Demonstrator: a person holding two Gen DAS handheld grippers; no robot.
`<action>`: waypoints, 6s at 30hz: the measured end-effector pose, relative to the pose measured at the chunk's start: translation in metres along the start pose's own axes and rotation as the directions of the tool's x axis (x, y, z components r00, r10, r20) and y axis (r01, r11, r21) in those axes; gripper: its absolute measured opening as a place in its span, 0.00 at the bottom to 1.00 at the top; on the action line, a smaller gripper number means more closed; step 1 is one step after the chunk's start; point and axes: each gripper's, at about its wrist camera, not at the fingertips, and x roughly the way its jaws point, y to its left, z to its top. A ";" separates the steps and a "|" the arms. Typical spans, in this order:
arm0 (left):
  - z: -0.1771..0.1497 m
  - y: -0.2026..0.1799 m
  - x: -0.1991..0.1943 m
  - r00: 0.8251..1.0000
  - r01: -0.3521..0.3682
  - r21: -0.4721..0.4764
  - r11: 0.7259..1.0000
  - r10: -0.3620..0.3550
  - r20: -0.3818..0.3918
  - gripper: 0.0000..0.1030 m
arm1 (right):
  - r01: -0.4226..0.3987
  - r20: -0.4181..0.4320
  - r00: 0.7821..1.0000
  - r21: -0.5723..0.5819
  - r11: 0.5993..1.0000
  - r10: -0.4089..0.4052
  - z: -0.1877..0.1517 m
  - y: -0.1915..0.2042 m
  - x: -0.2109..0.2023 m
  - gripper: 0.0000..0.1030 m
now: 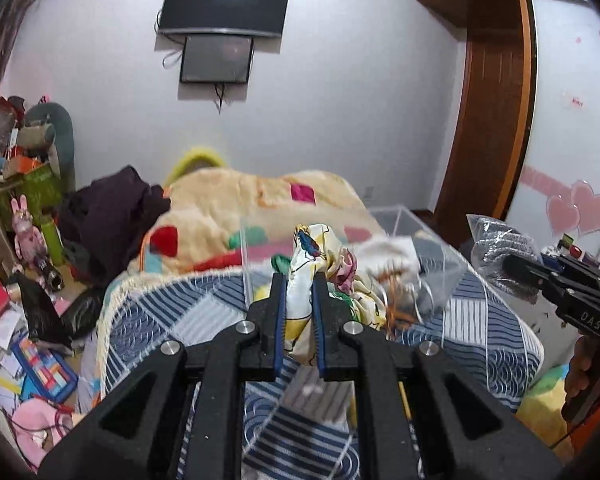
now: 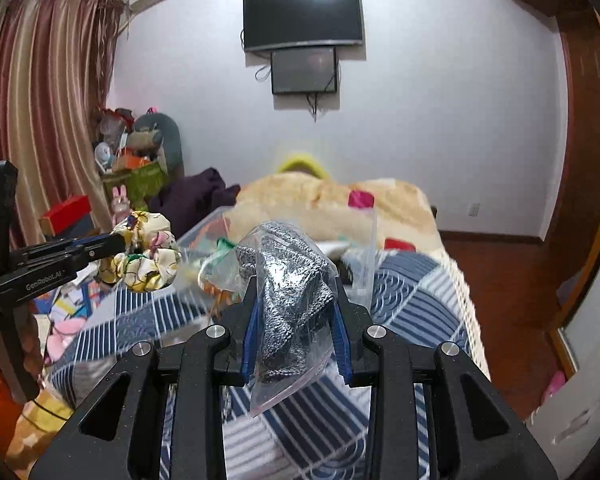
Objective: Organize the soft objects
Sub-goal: 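Drop the scrunchie into the box with the left tool while the right tool drops the foil bag, then grasp the yellow sponge with the left tool while the right tool grasps the braided bracelet, then place the sponge into the box with the left tool while the right tool places the bracelet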
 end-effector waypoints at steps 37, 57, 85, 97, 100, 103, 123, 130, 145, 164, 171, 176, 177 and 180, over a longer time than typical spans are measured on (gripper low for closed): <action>-0.007 0.003 0.098 0.984 -0.018 -0.023 1.000 0.013 -0.179 0.38 | 0.090 -0.116 0.989 -0.013 0.996 -0.090 0.009 -0.009 0.078 0.73; -0.042 -0.048 0.041 0.979 0.023 0.077 0.997 -0.006 -0.205 0.98 | 0.072 -0.052 0.996 -0.080 0.994 -0.076 -0.006 0.009 0.026 1.00; -0.074 -0.023 0.031 0.971 0.072 -0.058 0.996 -0.083 -0.225 0.58 | -0.171 -0.365 0.924 -0.131 0.977 0.113 -0.078 0.047 0.067 0.40; -0.075 -0.005 0.024 0.976 0.041 -0.083 0.996 -0.057 -0.210 0.58 | -0.141 -0.318 0.944 -0.148 0.979 0.088 -0.068 0.052 0.065 0.06; -0.066 -0.005 0.020 0.982 0.033 -0.068 0.997 -0.045 -0.184 0.58 | -0.112 -0.253 0.964 -0.132 0.985 0.076 -0.055 0.043 0.051 0.06; -0.054 -0.005 0.015 0.988 0.031 -0.057 0.998 -0.039 -0.149 0.58 | -0.088 -0.189 0.980 -0.133 0.987 0.062 -0.041 0.038 0.040 0.06; -0.056 0.002 0.017 0.990 0.013 -0.059 0.998 -0.021 -0.138 0.58 | -0.181 -0.384 0.919 -0.204 0.962 0.092 -0.064 0.065 0.104 0.07; -0.038 0.007 0.014 0.996 0.005 -0.075 0.997 -0.011 -0.086 0.58 | -0.211 -0.250 0.954 -0.155 0.965 0.168 -0.043 0.063 0.064 0.06; -0.021 0.005 0.027 0.999 0.000 -0.079 0.997 -0.003 -0.038 0.58 | -0.220 -0.332 0.932 -0.198 0.955 0.146 -0.051 0.050 0.078 0.10; -0.040 0.004 0.031 0.996 -0.009 -0.078 0.997 0.002 -0.085 0.58 | -0.221 -0.386 0.912 -0.176 0.959 0.139 -0.067 0.053 0.100 0.06; -0.026 0.004 0.026 0.999 -0.017 -0.068 0.998 0.014 -0.045 0.58 | -0.214 -0.250 0.954 -0.172 0.962 0.167 -0.043 0.054 0.062 0.06; -0.007 -0.002 0.035 1.000 -0.005 -0.049 0.999 0.004 -0.017 0.58 | -0.172 -0.128 0.980 -0.159 0.972 0.152 -0.015 0.050 0.046 0.06; -0.002 -0.003 0.039 1.000 0.003 -0.044 0.999 -0.004 -0.013 0.58 | -0.151 -0.110 0.985 -0.157 0.976 0.134 -0.012 0.051 0.045 0.06; 0.007 -0.006 0.056 0.999 0.031 -0.045 0.998 -0.032 -0.020 0.58 | -0.108 -0.071 0.992 -0.118 0.987 0.101 0.003 0.042 0.058 0.06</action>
